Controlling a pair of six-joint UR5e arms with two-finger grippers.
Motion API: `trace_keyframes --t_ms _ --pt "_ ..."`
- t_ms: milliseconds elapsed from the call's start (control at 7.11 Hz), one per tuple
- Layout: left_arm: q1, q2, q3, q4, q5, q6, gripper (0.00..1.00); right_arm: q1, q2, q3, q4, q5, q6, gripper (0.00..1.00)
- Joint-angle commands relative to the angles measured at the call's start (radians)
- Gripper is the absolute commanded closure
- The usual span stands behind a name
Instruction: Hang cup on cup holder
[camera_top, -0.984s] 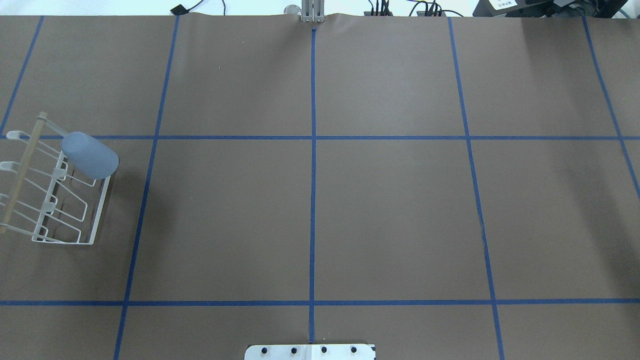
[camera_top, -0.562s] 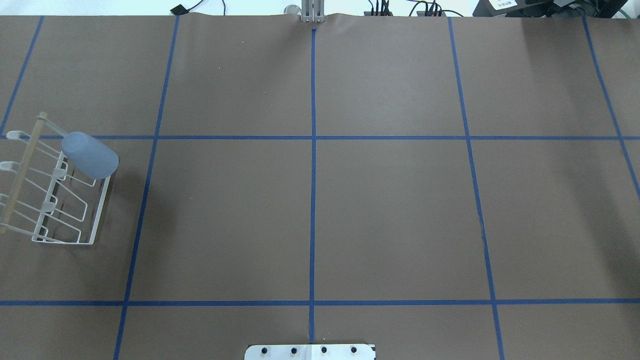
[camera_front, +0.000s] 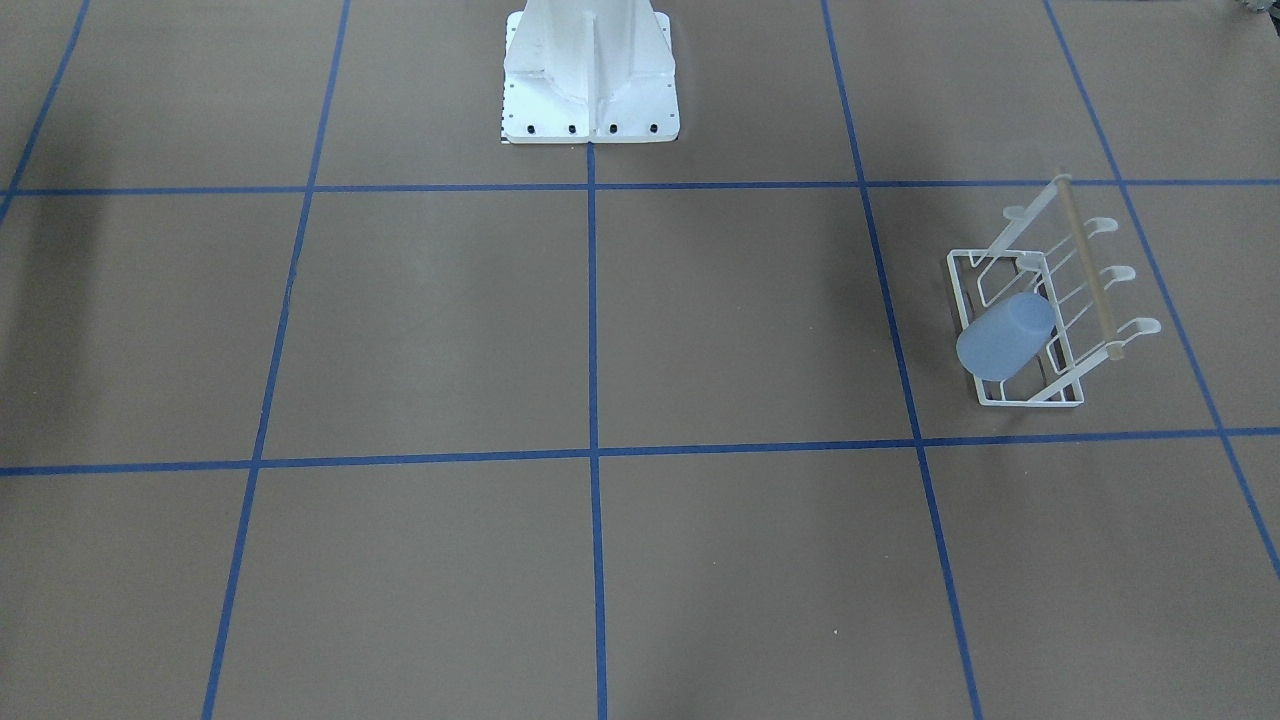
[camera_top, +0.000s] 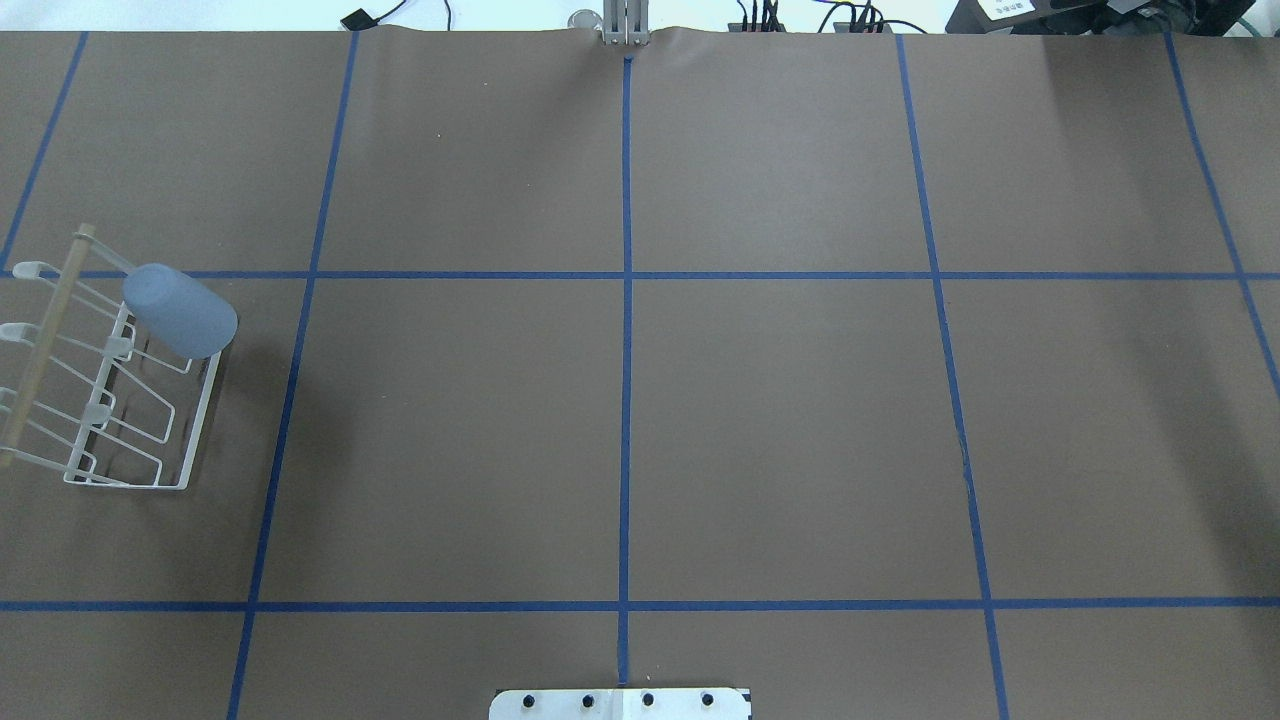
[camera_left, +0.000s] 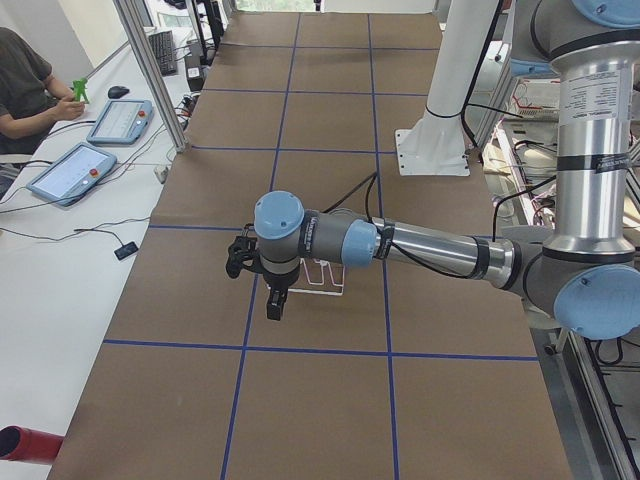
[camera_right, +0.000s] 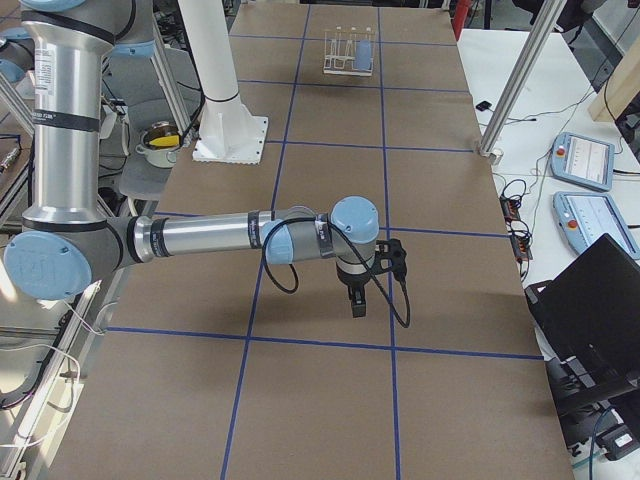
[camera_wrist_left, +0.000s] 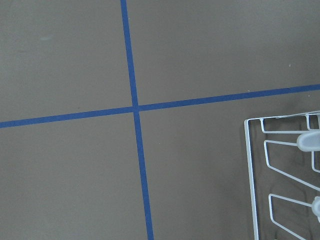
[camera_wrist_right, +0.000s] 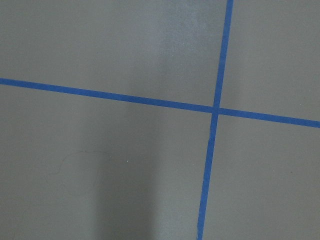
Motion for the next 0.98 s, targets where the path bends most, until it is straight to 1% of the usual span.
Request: trace_keyframes --t_ms 0,141,422,844 --pt "-0.001 -0.001 -0.005 0.000 -0.003 -0.001 0.01 0.002 -0.010 0.003 -0.003 0.011 -0.001 0.00" --pt "0.002 -0.002 0.007 0.000 0.002 -0.001 0.01 0.000 -0.012 0.003 -0.004 0.016 -0.001 0.00" --pt "-0.002 0.001 -0.012 0.000 -0.001 0.001 0.01 0.000 -0.012 -0.002 -0.001 0.016 0.001 0.00" --pt "0.002 -0.002 -0.005 0.002 0.005 0.001 0.01 0.000 -0.012 0.006 -0.004 0.031 0.001 0.00"
